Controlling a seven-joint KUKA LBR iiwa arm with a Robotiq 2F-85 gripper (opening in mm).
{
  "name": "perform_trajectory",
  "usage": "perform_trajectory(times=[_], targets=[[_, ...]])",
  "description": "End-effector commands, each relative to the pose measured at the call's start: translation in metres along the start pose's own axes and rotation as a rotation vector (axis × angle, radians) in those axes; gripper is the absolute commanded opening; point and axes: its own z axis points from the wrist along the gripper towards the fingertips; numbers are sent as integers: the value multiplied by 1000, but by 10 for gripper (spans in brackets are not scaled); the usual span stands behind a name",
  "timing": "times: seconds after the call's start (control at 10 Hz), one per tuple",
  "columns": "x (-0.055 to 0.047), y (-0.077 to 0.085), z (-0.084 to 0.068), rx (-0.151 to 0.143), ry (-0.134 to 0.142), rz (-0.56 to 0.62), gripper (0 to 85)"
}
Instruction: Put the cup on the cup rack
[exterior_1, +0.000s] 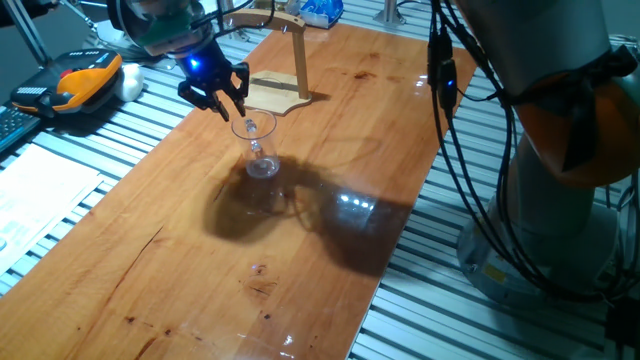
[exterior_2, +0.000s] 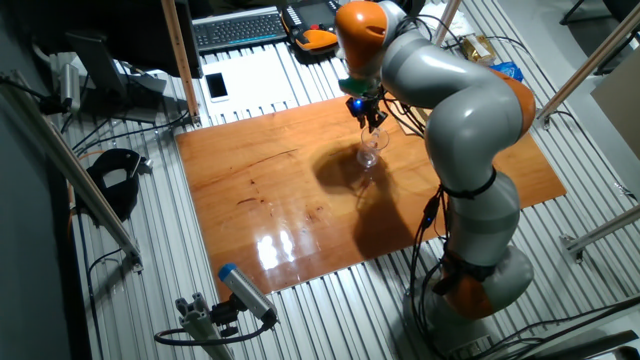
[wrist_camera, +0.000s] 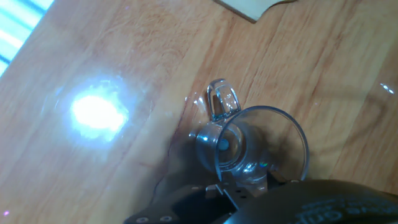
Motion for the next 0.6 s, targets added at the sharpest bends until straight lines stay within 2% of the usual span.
perform_trajectory(times=[0.0,0.3,0.5], targets=[[0,0,1,3,6,0,340],[-4,2,5,5,26,4,340],[-5,4,9,8,24,23,340]])
